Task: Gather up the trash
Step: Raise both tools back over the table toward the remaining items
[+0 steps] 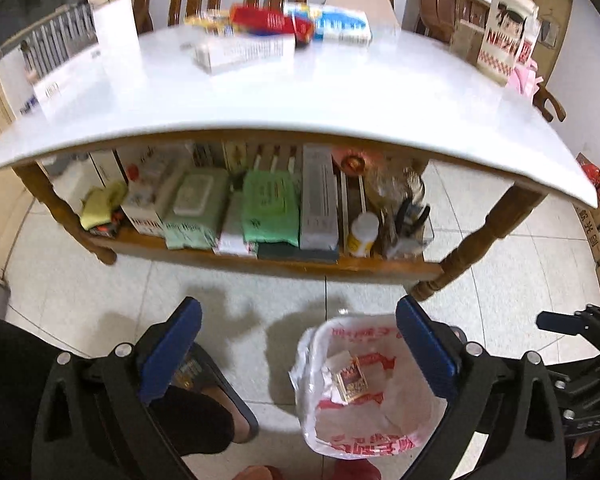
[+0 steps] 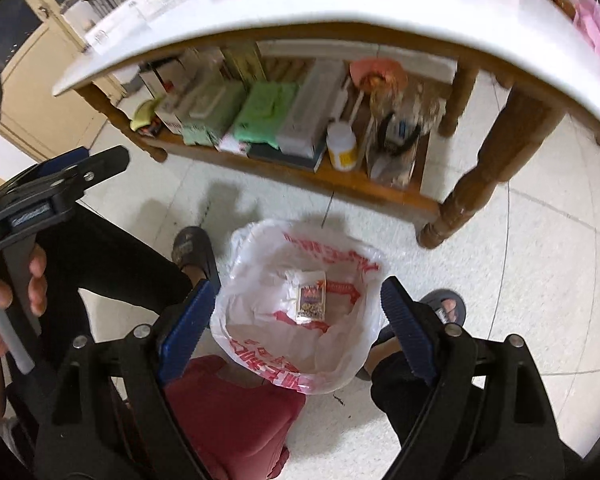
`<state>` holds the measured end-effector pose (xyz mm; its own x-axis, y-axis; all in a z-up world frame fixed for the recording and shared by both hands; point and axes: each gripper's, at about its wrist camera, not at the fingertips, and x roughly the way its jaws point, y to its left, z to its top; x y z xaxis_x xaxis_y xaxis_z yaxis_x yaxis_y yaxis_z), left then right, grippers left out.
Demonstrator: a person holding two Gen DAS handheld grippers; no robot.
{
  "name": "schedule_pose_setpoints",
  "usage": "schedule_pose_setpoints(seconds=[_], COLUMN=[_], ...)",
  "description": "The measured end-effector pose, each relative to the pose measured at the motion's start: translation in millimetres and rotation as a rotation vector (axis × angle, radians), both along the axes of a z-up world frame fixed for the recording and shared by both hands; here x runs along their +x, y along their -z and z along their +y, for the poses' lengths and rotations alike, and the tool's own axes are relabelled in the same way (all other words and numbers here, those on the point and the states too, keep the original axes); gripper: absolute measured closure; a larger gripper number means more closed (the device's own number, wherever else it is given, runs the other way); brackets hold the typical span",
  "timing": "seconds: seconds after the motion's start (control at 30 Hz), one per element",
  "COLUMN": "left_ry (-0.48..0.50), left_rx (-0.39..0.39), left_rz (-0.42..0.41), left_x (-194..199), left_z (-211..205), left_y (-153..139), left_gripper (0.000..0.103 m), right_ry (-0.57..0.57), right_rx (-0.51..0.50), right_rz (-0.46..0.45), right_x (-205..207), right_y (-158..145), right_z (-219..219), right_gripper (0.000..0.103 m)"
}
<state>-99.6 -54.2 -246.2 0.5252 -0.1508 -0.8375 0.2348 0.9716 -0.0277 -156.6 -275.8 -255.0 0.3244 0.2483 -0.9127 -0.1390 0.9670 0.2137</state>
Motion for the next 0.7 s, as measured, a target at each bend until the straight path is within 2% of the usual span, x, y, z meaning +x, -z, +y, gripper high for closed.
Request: schedule_pose_setpoints(seconds=[0.4,0.5,0.7], left_ry=[0.018,0.028,0.061], left_rx=[0.006,0.003,0.024], left_rz=[-0.136,-0.167,-0.222], left_x=[-3,1,25], left_z=[7,12,26], left_y=[-67,-86,-113], left_gripper=[0.008,0.008,0.008], right_ry=[-0.046,-0.065,-0.112], right_rx=[-0.025,-0.041,-0.065], right_rz=[-0.165,-0.208,-0.277], right_x=[-10,-6,18], right_y=[-97,-123,-170], right_z=[3,6,6], right_gripper=[0.02,0.015,0.013])
